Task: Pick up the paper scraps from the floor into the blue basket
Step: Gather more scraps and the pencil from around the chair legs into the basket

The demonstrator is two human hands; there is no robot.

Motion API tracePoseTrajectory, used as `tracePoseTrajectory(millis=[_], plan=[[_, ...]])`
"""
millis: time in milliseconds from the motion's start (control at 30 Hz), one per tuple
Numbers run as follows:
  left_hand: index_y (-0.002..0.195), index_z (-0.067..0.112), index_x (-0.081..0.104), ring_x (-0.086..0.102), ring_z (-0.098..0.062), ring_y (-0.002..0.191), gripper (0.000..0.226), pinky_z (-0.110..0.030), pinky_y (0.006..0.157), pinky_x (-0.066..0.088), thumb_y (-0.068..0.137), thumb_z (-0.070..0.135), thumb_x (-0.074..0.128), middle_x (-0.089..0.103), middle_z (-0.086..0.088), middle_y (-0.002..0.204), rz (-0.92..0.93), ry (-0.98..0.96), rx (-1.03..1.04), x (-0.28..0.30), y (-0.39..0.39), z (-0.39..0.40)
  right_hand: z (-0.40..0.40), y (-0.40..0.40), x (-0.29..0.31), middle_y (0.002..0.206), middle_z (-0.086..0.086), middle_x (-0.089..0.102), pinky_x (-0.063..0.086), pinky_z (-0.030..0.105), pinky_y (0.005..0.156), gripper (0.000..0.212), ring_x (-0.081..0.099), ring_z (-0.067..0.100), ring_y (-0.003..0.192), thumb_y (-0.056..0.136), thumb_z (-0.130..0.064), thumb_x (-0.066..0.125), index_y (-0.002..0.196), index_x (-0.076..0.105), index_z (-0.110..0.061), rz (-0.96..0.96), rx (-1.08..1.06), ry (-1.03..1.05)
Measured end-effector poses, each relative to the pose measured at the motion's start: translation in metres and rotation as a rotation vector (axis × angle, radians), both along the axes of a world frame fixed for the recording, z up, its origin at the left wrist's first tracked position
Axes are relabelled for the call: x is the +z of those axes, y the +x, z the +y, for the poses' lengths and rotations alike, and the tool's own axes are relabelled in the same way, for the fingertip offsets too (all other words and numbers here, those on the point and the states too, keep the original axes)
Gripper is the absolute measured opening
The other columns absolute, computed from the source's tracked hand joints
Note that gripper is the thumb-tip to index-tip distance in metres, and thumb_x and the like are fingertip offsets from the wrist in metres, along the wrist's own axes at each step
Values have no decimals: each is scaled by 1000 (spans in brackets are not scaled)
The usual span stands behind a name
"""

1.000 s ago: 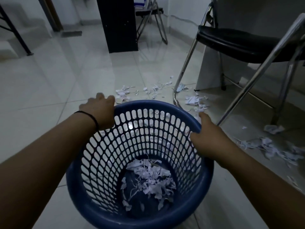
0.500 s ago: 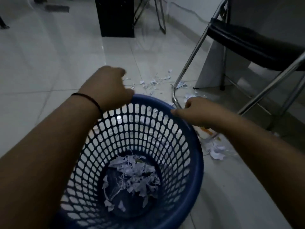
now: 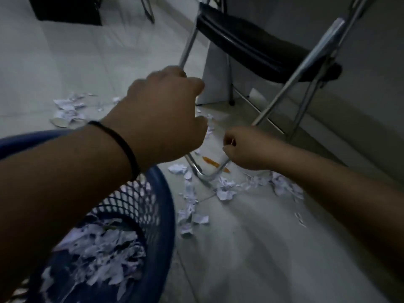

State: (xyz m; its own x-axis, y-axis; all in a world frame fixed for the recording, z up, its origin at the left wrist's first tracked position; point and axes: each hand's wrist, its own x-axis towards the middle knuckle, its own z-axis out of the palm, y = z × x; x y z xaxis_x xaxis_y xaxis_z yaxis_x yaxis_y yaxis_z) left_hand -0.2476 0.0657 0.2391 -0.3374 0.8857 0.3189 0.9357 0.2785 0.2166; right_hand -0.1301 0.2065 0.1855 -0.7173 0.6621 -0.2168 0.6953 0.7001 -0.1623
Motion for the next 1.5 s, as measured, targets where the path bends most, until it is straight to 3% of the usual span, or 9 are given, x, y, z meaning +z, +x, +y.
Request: tracePoseTrajectory(millis=[167, 367, 533, 700, 900, 1100, 1233, 1367, 1500], plan=[[126, 24, 49, 44, -28, 115, 47, -46, 95, 35, 83, 44, 52, 51, -7, 124, 188, -48, -80, -18, 55, 35, 49, 77, -82, 86, 9, 66, 53, 38, 73, 18, 63, 26, 81, 88, -25, 50, 80, 61, -12, 119, -142, -212], [114, 22, 58, 50, -25, 105, 35, -37, 90, 43, 84, 39, 53, 57, -5, 110, 63, -116, -124, -48, 108, 95, 95, 133, -180, 62, 1, 40, 29, 27, 61, 33, 46, 21, 73, 92, -19, 43, 61, 36, -16, 131, -236, -246], [103, 18, 63, 56, -22, 92, 27, -32, 80, 49, 86, 37, 52, 60, -3, 99, -157, -216, -114, -108, 157, 150, 117, 188, -228, 93, 13, 54, 40, 32, 73, 14, 54, 28, 90, 89, -20, 49, 77, 46, -14, 221, -344, -173], [114, 21, 62, 59, -15, 96, 31, -19, 78, 41, 86, 35, 57, 64, -1, 107, -525, -258, -25, -173, 184, 173, 135, 257, -255, 114, 13, 54, 43, 34, 89, 32, 53, 30, 107, 84, -22, 58, 114, 59, -9, 228, -565, -62], [121, 21, 57, 53, -2, 93, 32, -12, 80, 38, 89, 29, 57, 64, 2, 114, -837, -351, 44, -245, 208, 160, 138, 300, -291, 127, 3, 46, 38, 37, 96, 63, 45, 26, 120, 79, -49, 62, 132, 44, -21, 110, -628, -153], [112, 23, 61, 63, -14, 92, 22, -28, 80, 50, 91, 26, 56, 67, -1, 107, -1217, -357, 268, -277, 215, 155, 141, 282, -304, 113, 14, 57, 41, 31, 81, 20, 55, 28, 103, 96, -19, 44, 106, 55, -6, 102, -581, -62], [110, 18, 58, 66, -27, 92, 24, -39, 76, 54, 93, 33, 52, 67, -11, 105, -1932, -275, 555, -274, 219, 167, 130, 246, -272, 97, 11, 57, 36, 29, 72, 14, 54, 28, 91, 95, -17, 46, 90, 56, -7, 387, -488, -98], [108, 6, 56, 70, -35, 81, 47, -44, 67, 58, 95, 47, 38, 70, -23, 99, -2453, -133, 615, -265, 216, 181, 107, 205, -230, 95, 1, 59, 45, 34, 83, 17, 55, 19, 92, 89, -26, 49, 92, 63, -19, 548, -140, -233], [86, 0, 61, 66, -21, 48, 35, -26, 47, 55, 98, 23, 37, 69, -16, 64, -2440, -41, 599, -256, 212, 200, 113, 200, -217, 92, -6, 59, 43, 26, 86, 24, 55, 11, 93, 80, -35, 50, 89, 68, -23, 672, -16, -242]])
